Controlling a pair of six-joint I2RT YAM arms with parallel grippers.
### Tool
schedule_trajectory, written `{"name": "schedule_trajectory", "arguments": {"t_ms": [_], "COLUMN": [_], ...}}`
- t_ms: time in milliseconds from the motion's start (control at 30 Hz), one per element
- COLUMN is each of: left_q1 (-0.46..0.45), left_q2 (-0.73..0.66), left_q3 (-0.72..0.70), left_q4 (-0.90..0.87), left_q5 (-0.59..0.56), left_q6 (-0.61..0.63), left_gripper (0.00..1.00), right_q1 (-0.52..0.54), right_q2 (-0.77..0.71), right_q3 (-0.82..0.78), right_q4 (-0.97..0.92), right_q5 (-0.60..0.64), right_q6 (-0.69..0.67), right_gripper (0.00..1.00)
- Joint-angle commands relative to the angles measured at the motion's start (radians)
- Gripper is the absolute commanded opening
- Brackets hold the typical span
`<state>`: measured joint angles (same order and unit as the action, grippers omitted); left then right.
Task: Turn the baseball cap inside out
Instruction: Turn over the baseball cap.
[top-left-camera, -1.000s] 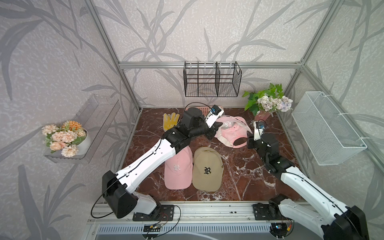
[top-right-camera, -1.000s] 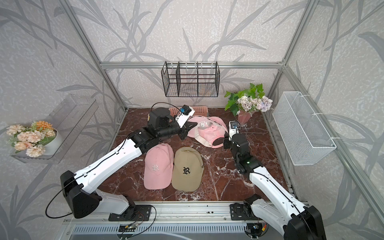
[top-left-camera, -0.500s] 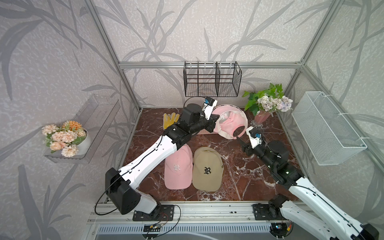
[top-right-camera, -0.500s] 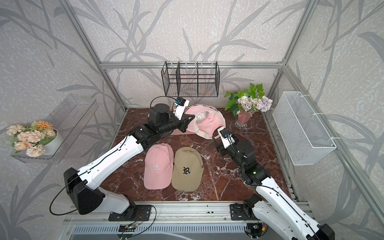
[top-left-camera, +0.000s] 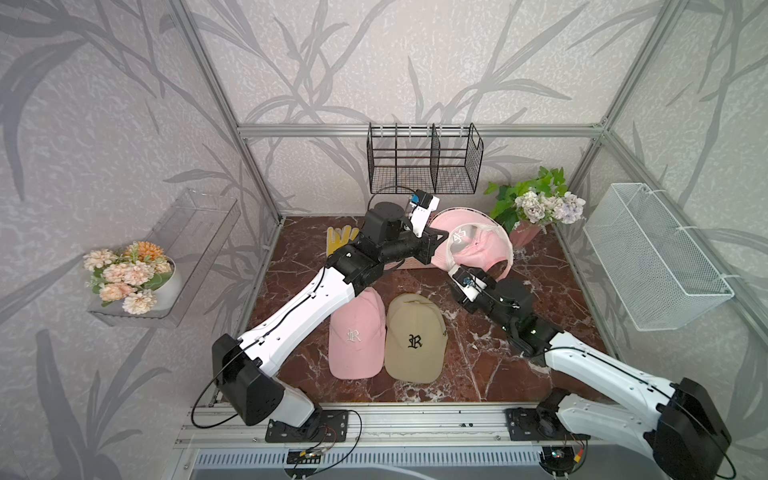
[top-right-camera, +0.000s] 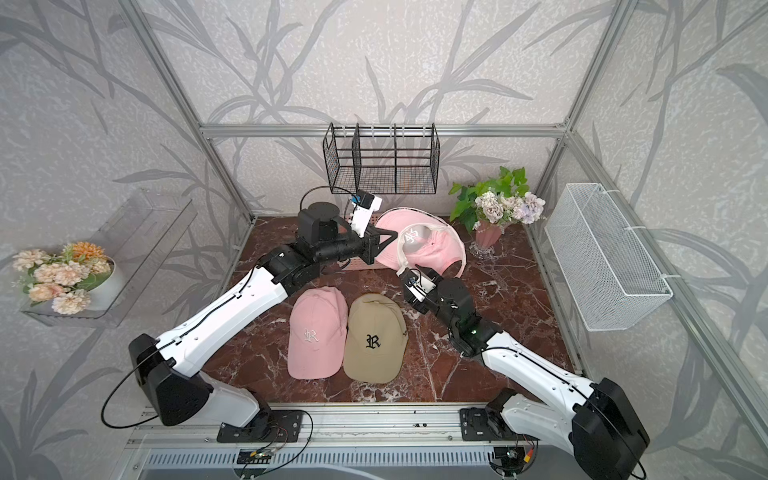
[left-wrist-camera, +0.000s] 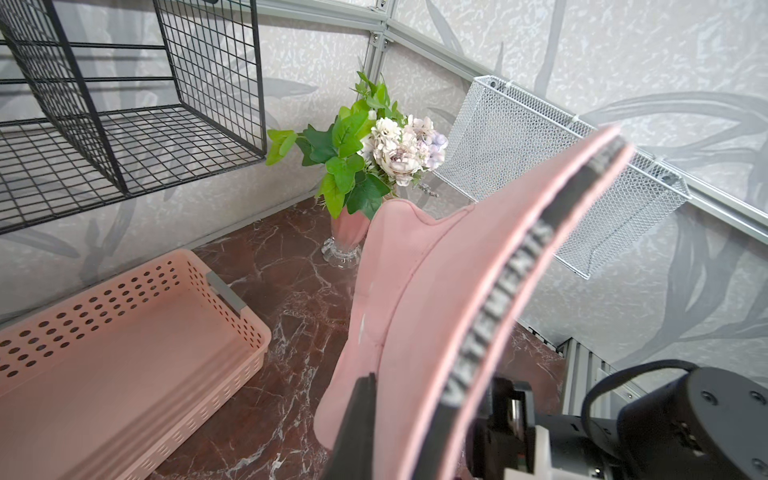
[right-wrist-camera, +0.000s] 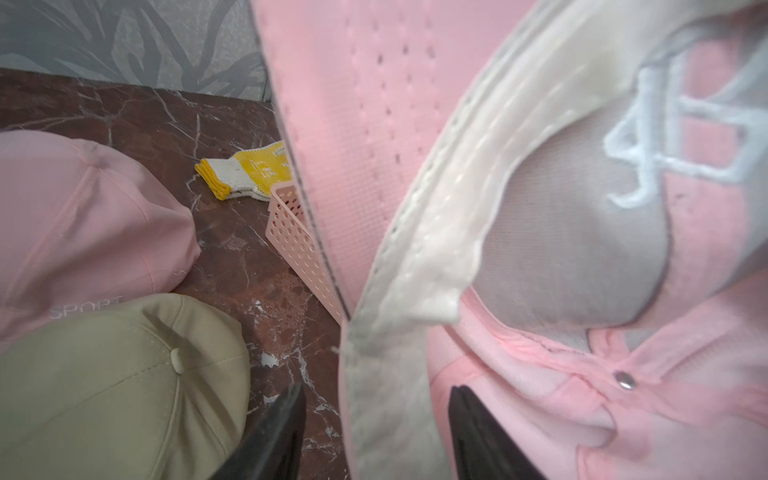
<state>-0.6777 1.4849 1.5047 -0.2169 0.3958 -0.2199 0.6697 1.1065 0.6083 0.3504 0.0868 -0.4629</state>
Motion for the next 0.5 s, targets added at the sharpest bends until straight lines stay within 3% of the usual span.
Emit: {"name": "schedule_trajectory", "arguments": {"t_ms": [0, 233, 467], "left_q1": [0.001, 0.005, 0.008], "left_q2": [-0.025, -0.032, -0.038], "left_q3": [0.031, 0.022, 0.016], "left_q4": [0.04, 0.06, 0.023], "left_q5": [0.057, 0.097, 0.011], "left_q6": [-0.016, -0.019, 0.0], "left_gripper": [0.0, 0.0, 0.0], "right_q1": [0.005, -0.001, -0.001], "right_q2": [0.03, 0.05, -0.038], "right_q3": [0.027, 0.064, 0.058], "right_q4": [0.014, -0.111, -0.087], "right_q5": [-0.013, -0.166, -0.047], "right_q6": [0.022, 0.081, 0.099], "right_gripper": [0.5, 0.48, 0.6]}}
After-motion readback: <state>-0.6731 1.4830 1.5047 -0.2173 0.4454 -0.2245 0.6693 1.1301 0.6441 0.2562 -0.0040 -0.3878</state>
